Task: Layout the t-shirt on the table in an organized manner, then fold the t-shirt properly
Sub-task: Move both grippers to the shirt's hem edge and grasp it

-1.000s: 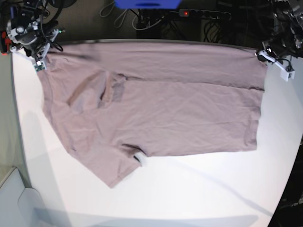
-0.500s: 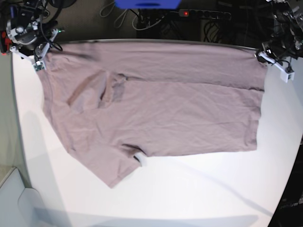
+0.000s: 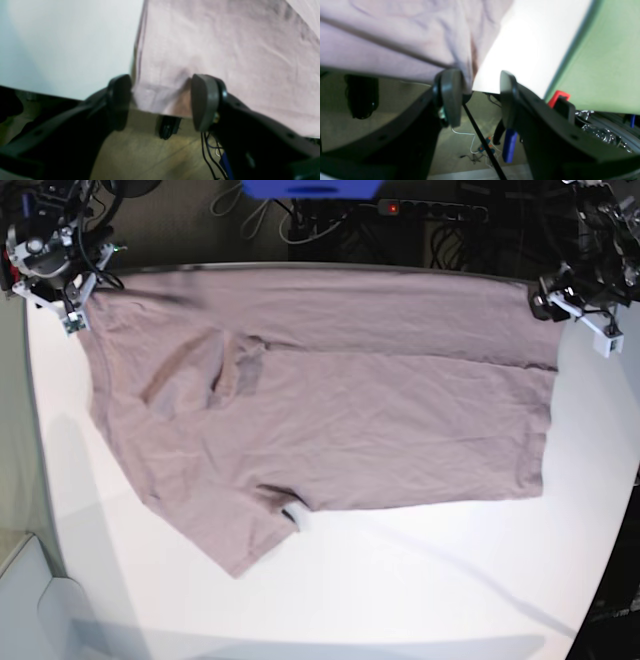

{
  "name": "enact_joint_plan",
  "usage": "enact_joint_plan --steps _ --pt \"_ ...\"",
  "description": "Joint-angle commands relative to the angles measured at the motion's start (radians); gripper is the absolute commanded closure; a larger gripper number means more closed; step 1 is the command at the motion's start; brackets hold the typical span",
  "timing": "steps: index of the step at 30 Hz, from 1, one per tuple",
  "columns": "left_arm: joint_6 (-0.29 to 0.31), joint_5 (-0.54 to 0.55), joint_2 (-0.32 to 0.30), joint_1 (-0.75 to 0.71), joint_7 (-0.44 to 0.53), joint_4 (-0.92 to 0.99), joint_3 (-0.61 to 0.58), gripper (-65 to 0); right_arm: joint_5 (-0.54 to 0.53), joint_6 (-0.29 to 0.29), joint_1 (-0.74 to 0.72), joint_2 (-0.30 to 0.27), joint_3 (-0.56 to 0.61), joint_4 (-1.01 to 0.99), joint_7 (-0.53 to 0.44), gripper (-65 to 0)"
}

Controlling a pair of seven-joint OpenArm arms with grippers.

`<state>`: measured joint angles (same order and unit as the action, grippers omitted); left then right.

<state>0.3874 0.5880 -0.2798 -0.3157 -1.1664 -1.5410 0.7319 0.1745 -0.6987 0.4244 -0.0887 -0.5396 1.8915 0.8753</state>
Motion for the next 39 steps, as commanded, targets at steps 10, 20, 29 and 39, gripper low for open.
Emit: enact_joint_plan --steps 10,20,29,39 --pt "-0.003 0.03 -0.054 0.036 -0.007 -0.011 0.104 -37.5 0.007 0.001 -0.126 -0.061 -0.156 0.016 -0.006 -25.6" --pt "-0.008 0.206 -0.105 0.072 -0.007 -0.011 0.185 -37.5 0.007 0.001 -0.342 -0.107 0.022 -0.004 0.045 -25.6" --pt "-0.011 0.212 -0.103 0.111 -0.002 -0.011 0.239 -37.5 0.009 0.001 -0.798 -0.153 0.27 -0.481 0.153 -29.2" --pt "-0.011 0.212 -0.105 0.105 -0.005 -0.011 0.239 -47.2 0.009 0.001 -1.096 -0.124 0.359 -0.964 -0.092 -44.2"
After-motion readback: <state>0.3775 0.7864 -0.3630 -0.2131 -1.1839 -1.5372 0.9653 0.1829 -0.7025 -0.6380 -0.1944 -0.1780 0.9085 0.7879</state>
